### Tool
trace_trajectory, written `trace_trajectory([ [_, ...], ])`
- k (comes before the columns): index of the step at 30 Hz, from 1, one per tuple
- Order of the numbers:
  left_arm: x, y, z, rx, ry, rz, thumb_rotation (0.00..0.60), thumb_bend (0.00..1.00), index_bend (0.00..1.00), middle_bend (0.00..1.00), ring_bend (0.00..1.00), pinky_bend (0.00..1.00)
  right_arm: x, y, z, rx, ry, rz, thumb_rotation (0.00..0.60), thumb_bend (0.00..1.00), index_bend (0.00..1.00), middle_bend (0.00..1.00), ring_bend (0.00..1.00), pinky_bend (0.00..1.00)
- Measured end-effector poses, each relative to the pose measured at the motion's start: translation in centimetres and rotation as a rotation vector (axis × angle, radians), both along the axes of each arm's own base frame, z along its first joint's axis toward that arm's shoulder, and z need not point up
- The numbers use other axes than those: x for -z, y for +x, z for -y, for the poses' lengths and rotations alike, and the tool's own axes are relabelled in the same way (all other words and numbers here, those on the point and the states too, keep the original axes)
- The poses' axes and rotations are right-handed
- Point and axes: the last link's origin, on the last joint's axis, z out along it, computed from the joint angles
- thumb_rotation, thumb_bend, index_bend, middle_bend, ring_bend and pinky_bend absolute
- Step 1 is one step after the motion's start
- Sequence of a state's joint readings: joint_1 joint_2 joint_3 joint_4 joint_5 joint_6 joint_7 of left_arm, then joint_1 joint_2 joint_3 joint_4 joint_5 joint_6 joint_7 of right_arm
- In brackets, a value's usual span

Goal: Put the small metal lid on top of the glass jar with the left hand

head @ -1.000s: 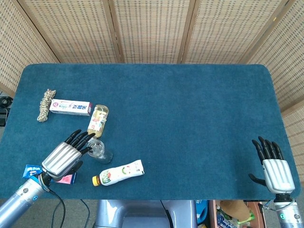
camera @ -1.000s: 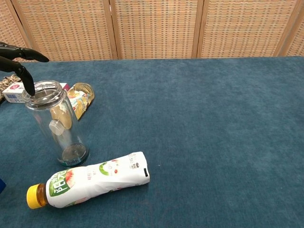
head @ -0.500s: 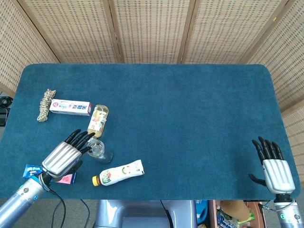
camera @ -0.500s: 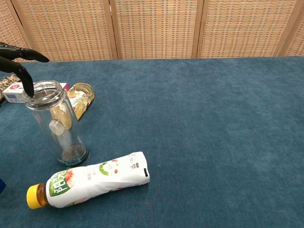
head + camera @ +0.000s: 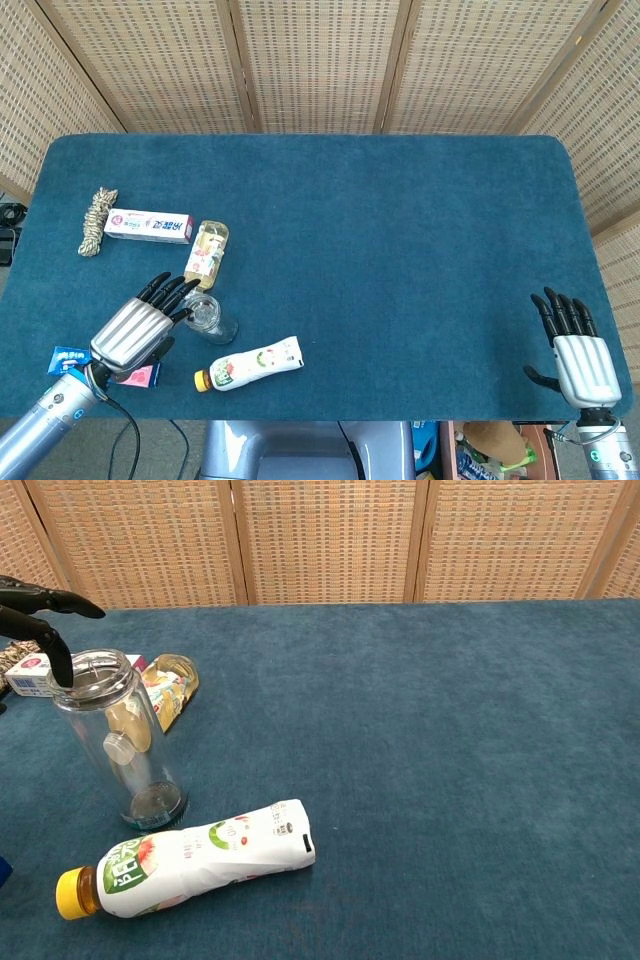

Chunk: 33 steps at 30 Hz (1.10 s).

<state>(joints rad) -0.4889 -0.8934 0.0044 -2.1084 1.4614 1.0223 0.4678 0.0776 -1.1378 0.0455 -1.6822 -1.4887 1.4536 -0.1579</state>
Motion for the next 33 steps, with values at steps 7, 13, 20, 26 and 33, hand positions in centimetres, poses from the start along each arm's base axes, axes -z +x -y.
trace_trajectory([
  [7, 0.08, -0.02, 0.04, -0.001, -0.001, -0.006, 0.600, 0.48, 0.34, 0.00, 0.00, 0.00, 0.00, 0.00, 0.00, 0.000, 0.000, 0.000, 0.600, 0.02, 0.00, 0.00, 0.00, 0.03],
  [13, 0.13, 0.00, 0.04, -0.001, -0.001, -0.008, 0.600, 0.48, 0.34, 0.00, 0.00, 0.00, -0.02, 0.02, -0.01, -0.001, -0.002, 0.001, 0.600, 0.02, 0.00, 0.00, 0.00, 0.03],
  [20, 0.15, 0.01, 0.05, 0.000, 0.000, -0.013, 0.600, 0.48, 0.34, 0.00, 0.00, 0.00, -0.03, 0.03, -0.01, -0.002, -0.002, 0.001, 0.600, 0.02, 0.00, 0.00, 0.00, 0.03],
  [26, 0.19, 0.05, 0.04, 0.001, 0.000, -0.017, 0.600, 0.48, 0.34, 0.00, 0.00, 0.00, -0.03, 0.03, -0.01, -0.001, -0.002, 0.002, 0.600, 0.02, 0.00, 0.00, 0.00, 0.03],
  [33, 0.22, 0.06, 0.07, 0.001, 0.002, -0.021, 0.600, 0.48, 0.34, 0.00, 0.00, 0.00, -0.04, 0.02, -0.03, -0.002, -0.002, 0.002, 0.600, 0.02, 0.00, 0.00, 0.00, 0.03],
])
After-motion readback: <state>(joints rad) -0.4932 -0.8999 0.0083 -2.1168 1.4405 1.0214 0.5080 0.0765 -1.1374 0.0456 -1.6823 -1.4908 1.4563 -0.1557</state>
